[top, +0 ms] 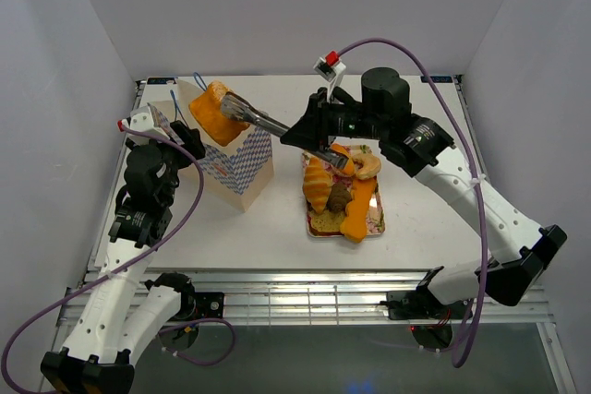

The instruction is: Place the fake bread into the paper bag

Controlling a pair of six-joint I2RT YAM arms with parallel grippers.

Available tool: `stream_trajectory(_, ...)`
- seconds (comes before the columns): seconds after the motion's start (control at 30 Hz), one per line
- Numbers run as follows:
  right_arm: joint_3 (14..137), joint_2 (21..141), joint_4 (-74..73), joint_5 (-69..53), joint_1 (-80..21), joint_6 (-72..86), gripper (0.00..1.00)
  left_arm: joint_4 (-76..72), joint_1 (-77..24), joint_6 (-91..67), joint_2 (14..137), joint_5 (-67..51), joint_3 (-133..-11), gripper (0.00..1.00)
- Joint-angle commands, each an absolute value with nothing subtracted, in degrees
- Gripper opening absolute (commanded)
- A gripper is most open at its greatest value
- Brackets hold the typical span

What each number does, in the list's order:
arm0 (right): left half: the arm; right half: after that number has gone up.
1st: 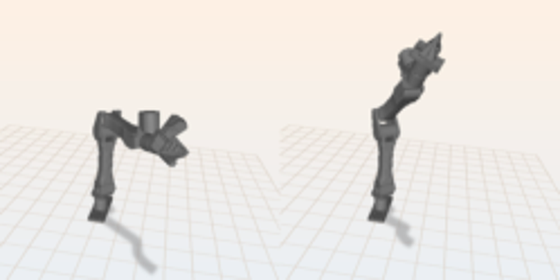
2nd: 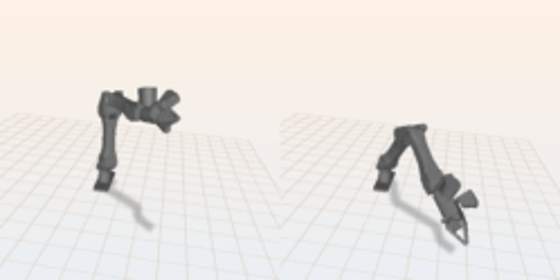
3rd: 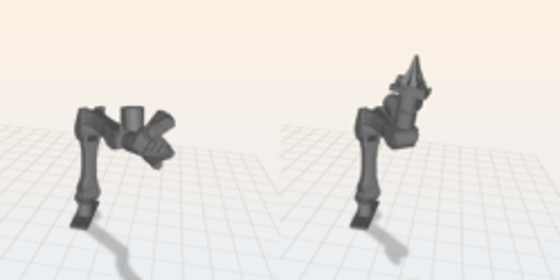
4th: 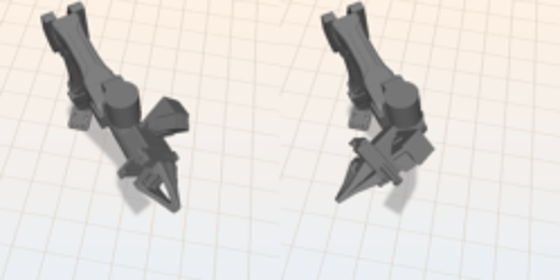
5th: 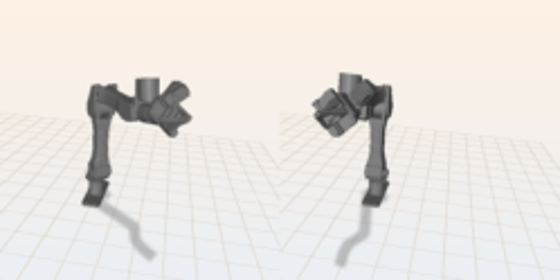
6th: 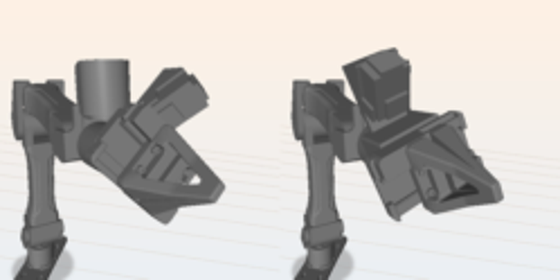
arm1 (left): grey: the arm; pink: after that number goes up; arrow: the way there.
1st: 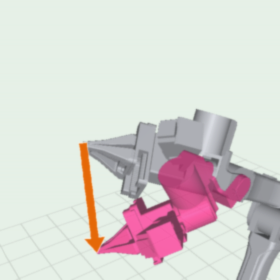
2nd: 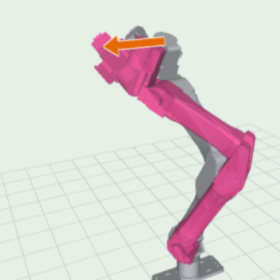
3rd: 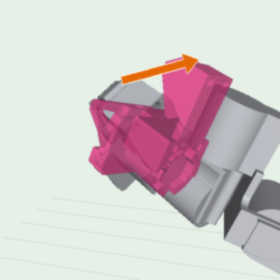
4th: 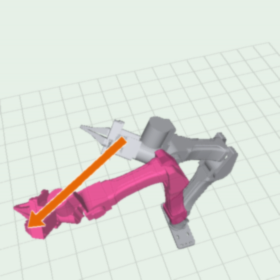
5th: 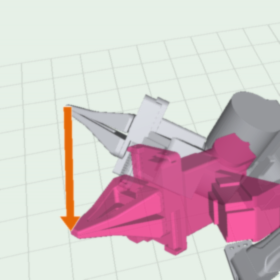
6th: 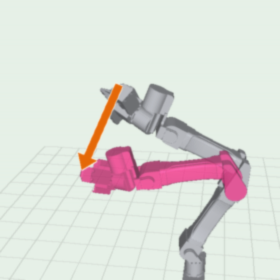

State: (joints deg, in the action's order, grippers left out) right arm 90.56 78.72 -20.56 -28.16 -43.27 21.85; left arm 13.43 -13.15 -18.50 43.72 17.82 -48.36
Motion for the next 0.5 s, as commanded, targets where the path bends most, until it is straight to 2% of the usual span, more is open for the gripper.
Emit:
stream_trajectory(0.0, 93.3, 78.4, -13.6, -27.2, -43.6, 20.6, 0.29, 13.3, -13.3, -18.6, 43.5, 18.5, -48.0, 0.85)
stream_trajectory(0.23, 92.8, 80.1, -12.7, -27.0, -43.6, 20.4, 0.31, 13.4, -13.3, -18.6, 43.6, 18.5, -48.0, 0.86)
stream_trajectory(0.47, 92.0, 80.9, -12.7, -26.9, -43.6, 20.6, 0.45, 13.4, -13.3, -18.8, 43.4, 18.5, -48.1, 0.89)
